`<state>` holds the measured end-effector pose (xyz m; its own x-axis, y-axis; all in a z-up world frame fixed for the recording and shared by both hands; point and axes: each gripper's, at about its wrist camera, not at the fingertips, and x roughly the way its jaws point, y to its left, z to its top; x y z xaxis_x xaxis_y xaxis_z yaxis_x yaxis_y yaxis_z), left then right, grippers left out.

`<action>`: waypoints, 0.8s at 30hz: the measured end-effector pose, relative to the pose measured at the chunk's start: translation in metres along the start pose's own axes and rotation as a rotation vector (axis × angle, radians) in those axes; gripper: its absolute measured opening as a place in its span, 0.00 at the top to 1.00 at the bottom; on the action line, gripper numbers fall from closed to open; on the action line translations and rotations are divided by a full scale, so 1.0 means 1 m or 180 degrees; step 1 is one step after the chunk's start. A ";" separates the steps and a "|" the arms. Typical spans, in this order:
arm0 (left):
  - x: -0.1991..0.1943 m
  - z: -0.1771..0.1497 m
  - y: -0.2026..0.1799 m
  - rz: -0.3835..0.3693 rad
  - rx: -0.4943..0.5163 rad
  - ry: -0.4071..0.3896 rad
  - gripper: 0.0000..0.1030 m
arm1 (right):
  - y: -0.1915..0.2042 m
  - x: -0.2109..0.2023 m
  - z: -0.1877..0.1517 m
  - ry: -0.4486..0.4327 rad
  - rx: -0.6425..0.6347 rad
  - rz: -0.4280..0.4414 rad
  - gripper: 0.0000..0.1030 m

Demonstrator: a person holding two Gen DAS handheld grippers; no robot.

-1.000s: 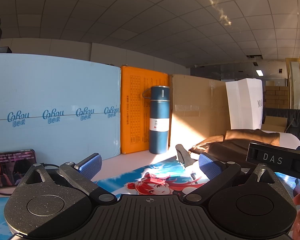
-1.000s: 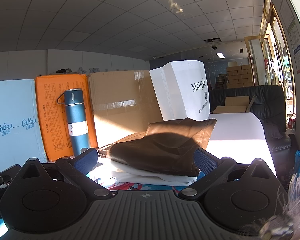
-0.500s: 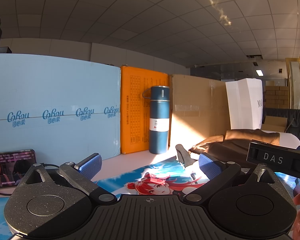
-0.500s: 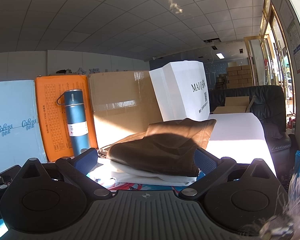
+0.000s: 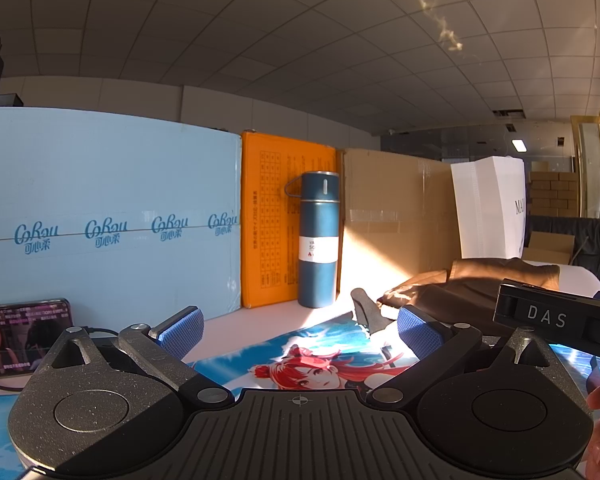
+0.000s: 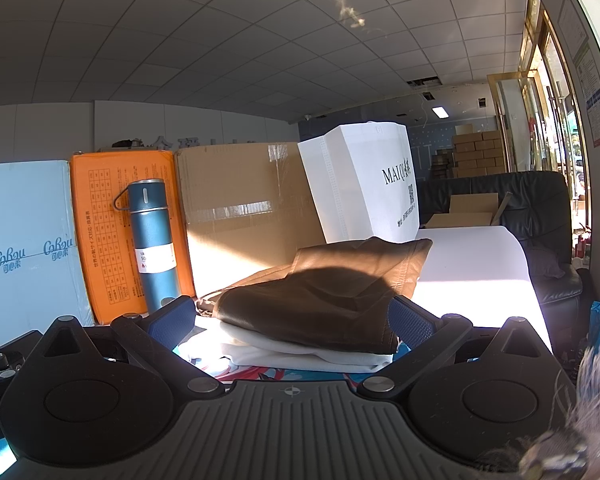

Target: Fold clothes

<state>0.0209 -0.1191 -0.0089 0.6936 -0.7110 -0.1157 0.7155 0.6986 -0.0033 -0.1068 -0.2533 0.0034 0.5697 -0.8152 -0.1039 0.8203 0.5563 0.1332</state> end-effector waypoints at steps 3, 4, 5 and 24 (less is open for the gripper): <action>0.000 0.000 0.000 0.0000 0.0000 0.0000 0.00 | 0.000 0.000 0.000 -0.0001 0.0000 0.0000 0.00; 0.000 0.000 0.000 0.0000 0.0000 0.0000 0.00 | 0.000 0.000 0.000 -0.0001 0.0001 0.0000 0.00; 0.000 0.000 0.000 0.0000 0.0000 0.0000 0.00 | 0.000 0.000 0.000 -0.0001 0.0001 0.0001 0.00; -0.001 0.000 0.001 -0.0004 -0.0001 -0.0023 0.00 | 0.000 0.000 0.000 -0.0003 0.0001 0.0000 0.00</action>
